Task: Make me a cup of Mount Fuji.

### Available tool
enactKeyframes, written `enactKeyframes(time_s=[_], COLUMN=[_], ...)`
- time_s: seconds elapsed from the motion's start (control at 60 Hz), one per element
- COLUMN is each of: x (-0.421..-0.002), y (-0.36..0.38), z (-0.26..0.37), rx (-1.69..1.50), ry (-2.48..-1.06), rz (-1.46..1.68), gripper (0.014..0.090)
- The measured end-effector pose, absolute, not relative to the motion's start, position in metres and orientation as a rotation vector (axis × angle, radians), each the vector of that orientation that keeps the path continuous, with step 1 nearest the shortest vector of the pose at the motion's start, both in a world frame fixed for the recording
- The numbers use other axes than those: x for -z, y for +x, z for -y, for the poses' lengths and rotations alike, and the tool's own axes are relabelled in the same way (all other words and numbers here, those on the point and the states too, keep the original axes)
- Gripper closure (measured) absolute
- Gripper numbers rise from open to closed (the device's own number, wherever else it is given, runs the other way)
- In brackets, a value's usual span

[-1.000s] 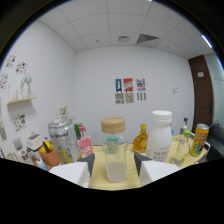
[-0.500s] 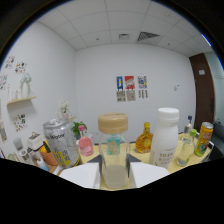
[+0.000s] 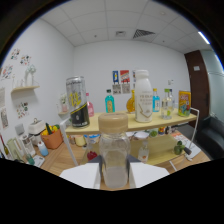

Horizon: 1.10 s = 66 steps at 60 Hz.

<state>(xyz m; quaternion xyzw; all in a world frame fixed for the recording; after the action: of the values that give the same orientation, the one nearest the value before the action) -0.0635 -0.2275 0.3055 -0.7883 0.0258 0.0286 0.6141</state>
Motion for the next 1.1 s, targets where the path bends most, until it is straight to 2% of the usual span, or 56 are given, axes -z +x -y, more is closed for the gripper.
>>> enactKeyframes(time_s=[0.233,0.417,0.533,0.733,0.883,1.1], x=[-0.188,-0.134,-0.12,-0.12,-0.131,-0.148], y=[-0.069,-0.07,-0.073,-0.083,-0.082,-0.076], z=[0.248,0.245,0.238,0.225,0.215,0.206], rx=[-0.071,-0.119,-0.235,-0.726,-1.091,-1.471], ry=[-1.91,-1.936,-1.937,-1.858,-1.675,-1.382], rz=[-0.048,-0.071,-0.146,-0.564,-0.907,-1.242], gripper=[0.0665,0.0663,0.0663,0.0665,0.0665,0.0665])
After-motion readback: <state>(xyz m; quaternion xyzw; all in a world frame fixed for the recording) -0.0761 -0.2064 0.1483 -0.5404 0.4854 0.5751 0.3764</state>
